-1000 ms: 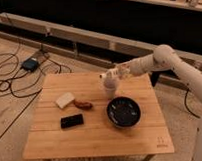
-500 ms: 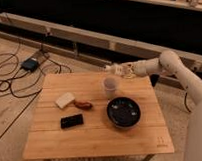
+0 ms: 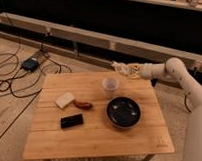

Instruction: Stand the bottle upright

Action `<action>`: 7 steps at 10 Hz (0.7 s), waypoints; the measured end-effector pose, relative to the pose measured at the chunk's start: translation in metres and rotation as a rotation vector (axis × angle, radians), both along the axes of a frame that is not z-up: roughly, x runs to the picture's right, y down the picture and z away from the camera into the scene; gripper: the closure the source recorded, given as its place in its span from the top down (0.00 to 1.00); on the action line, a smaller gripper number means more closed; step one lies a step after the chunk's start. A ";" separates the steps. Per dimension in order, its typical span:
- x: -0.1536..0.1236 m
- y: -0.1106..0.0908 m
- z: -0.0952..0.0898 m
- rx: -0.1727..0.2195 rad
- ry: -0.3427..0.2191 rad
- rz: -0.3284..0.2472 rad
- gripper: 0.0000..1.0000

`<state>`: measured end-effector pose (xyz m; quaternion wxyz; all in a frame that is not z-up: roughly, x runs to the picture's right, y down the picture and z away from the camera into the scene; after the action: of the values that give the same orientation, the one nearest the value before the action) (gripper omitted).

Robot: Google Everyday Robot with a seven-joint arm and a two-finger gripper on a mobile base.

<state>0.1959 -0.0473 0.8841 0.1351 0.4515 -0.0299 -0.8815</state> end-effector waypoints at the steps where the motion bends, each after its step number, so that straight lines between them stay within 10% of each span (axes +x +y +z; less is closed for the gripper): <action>1: 0.003 0.007 0.006 -0.009 -0.003 0.031 0.00; 7: 0.028 0.016 0.025 0.036 -0.067 0.333 0.00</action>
<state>0.2235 -0.0314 0.9094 0.2702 0.4817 0.0564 -0.8317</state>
